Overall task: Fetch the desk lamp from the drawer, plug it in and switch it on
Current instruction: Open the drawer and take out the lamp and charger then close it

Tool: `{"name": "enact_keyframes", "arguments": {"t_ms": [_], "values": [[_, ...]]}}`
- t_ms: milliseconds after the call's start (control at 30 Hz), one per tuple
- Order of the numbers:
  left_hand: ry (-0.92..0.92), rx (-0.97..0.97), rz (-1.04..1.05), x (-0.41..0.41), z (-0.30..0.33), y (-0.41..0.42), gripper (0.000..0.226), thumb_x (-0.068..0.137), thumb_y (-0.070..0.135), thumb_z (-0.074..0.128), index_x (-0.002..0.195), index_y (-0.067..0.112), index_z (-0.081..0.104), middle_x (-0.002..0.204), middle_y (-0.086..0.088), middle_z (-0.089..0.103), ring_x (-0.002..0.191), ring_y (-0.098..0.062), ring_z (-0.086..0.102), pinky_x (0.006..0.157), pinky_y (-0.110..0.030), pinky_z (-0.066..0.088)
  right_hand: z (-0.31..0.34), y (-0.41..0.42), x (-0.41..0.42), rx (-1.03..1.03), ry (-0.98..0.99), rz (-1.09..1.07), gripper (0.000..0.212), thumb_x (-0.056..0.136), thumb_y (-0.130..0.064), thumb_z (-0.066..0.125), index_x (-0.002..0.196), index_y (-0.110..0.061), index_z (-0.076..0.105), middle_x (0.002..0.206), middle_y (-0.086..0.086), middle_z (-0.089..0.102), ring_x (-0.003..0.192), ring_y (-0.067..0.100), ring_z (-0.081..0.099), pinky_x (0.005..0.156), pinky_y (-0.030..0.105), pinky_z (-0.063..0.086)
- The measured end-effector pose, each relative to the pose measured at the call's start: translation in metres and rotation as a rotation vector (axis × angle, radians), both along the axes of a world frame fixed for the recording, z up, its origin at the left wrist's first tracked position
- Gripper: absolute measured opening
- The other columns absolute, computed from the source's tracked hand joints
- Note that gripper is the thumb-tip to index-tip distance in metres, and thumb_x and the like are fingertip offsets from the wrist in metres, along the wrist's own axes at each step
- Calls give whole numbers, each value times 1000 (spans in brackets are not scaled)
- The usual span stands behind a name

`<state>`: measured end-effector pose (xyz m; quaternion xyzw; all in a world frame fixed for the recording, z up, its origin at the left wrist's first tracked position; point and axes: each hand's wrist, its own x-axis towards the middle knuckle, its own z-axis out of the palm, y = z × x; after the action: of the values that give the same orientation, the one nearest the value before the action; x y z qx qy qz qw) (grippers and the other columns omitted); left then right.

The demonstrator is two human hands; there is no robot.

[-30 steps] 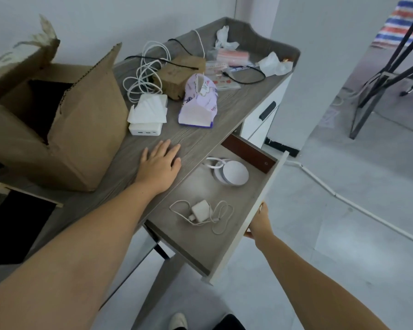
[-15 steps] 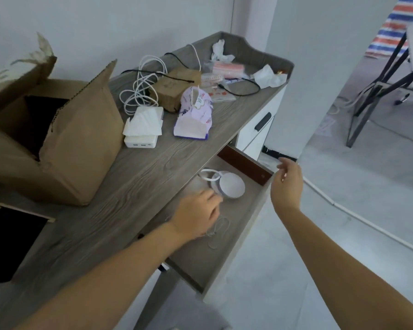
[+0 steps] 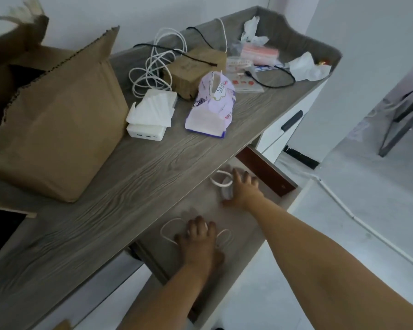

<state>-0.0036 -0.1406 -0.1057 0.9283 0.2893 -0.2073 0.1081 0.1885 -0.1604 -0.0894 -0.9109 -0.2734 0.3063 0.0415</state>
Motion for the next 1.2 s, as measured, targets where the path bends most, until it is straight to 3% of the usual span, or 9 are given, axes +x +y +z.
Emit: {"name": "enact_keyframes", "arguments": {"t_ms": [100,200,333,400,633,800,900,1000,1200], "values": [[-74,64,-27,0,4,0,59,73,35,71,125,18,46,133,-15,43,121,-32,44,84,-46,47,-4,3,-2,-20,-47,-1,114,69,-48,77,149,-31,-2,158,15,7,144,44,6,109,62,31],[-9,97,-81,-3,3,6,53,33,33,93,78,21,66,86,-9,64,75,-27,64,44,-36,50,-2,2,-10,-57,-32,-37,106,70,-46,75,148,-30,5,155,15,12,142,44,11,104,62,36],[-58,88,-157,-2,9,14,30,89,22,56,118,15,53,129,-15,45,119,-34,44,84,-46,49,15,-7,-24,-210,-147,73,94,73,-42,74,145,-27,15,149,16,22,135,42,24,97,57,42],[-6,14,-193,-2,15,18,32,94,17,46,126,14,46,138,-14,36,127,-35,34,94,-47,45,29,-14,-28,-271,-267,166,91,72,-41,74,143,-26,20,143,15,29,130,40,30,93,54,43],[-94,-40,-395,13,63,0,38,84,13,61,120,14,50,131,-14,40,120,-35,40,92,-48,47,100,-40,-28,-289,-447,150,88,65,-49,77,136,-25,31,131,11,40,121,33,40,80,44,47],[-275,108,-580,38,126,0,40,83,15,58,121,14,47,127,-14,41,117,-33,41,84,-44,47,154,-76,-29,24,-426,-240,85,67,-47,72,135,-27,25,132,12,37,123,38,37,89,49,43],[-377,183,-606,51,163,17,42,83,19,59,123,14,45,127,-13,40,116,-32,41,83,-41,47,158,-105,-27,377,-260,-614,92,71,-45,73,143,-21,21,131,16,39,123,41,41,96,50,41],[-455,206,-535,57,193,46,42,81,18,61,120,13,45,125,-13,40,114,-32,41,76,-40,46,136,-138,-44,784,196,-1020,80,72,-38,79,135,-15,34,116,13,55,103,31,57,83,43,50],[-608,289,-456,62,235,103,41,83,21,58,122,12,47,131,-17,39,115,-36,40,71,-41,45,56,-160,-103,826,736,-1346,56,76,-37,76,117,-11,49,89,13,53,79,28,53,79,44,48]]}}
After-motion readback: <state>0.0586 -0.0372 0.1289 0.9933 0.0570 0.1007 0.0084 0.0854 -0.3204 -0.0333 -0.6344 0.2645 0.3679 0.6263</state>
